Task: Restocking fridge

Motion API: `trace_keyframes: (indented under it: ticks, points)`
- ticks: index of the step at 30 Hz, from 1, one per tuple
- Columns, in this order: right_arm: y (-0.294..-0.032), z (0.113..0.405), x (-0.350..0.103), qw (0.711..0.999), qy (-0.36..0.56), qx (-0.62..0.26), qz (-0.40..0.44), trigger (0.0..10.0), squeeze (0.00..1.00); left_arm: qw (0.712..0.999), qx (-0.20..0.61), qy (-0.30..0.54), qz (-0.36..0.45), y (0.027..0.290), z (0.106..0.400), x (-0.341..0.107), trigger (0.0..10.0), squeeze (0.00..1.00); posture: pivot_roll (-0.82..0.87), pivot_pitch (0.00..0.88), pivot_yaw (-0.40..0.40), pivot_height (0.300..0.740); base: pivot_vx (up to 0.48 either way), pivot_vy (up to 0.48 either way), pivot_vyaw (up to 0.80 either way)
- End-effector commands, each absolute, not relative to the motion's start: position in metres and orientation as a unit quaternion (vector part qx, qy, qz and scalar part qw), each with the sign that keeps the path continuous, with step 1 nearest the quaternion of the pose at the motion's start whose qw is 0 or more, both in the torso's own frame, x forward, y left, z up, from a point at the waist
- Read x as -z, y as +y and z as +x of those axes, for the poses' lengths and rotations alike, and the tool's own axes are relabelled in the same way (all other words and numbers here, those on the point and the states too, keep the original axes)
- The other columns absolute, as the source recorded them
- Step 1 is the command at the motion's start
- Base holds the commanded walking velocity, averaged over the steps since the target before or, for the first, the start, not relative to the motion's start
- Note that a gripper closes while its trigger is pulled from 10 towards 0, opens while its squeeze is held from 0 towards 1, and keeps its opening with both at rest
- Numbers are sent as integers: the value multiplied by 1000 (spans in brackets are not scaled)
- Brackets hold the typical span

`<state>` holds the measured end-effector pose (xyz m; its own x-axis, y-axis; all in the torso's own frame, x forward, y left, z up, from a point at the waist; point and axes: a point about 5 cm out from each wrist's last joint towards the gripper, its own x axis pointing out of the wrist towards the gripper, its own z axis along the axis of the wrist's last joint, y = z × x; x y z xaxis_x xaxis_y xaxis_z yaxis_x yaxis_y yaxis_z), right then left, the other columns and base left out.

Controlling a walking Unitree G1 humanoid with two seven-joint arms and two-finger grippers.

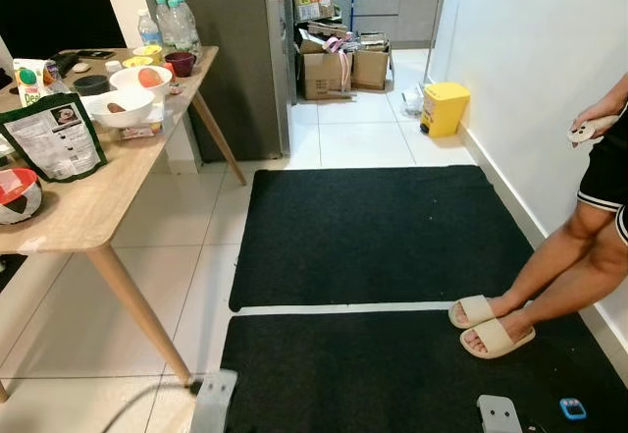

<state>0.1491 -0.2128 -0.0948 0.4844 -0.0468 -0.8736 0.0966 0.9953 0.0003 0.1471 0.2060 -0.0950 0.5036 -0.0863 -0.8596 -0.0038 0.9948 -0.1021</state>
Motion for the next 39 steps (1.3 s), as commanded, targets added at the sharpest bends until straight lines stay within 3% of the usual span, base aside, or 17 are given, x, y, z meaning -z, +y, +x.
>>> trace_keyframes:
  ticks: [1, 12, 39]
  points:
    - [-213, 149, 95, 862, 504, 43, 30, 10000, 0, 865, 6, 498, -60, 207, 146, 95, 10000, 0, -5, 0, -15, 740, 0, 0, 0]
    - [-212, 150, 94, 862, 506, 36, 24, 10000, 0, 873, 22, 485, -47, 201, 157, 92, 10000, 0, 4, 0, -20, 740, 0, 0, 0]
    - [-214, 150, 94, 861, 505, 41, 28, 10000, 0, 859, 64, 507, -31, 190, 146, 98, 10000, 0, -5, 0, -19, 740, 47, 0, 0]
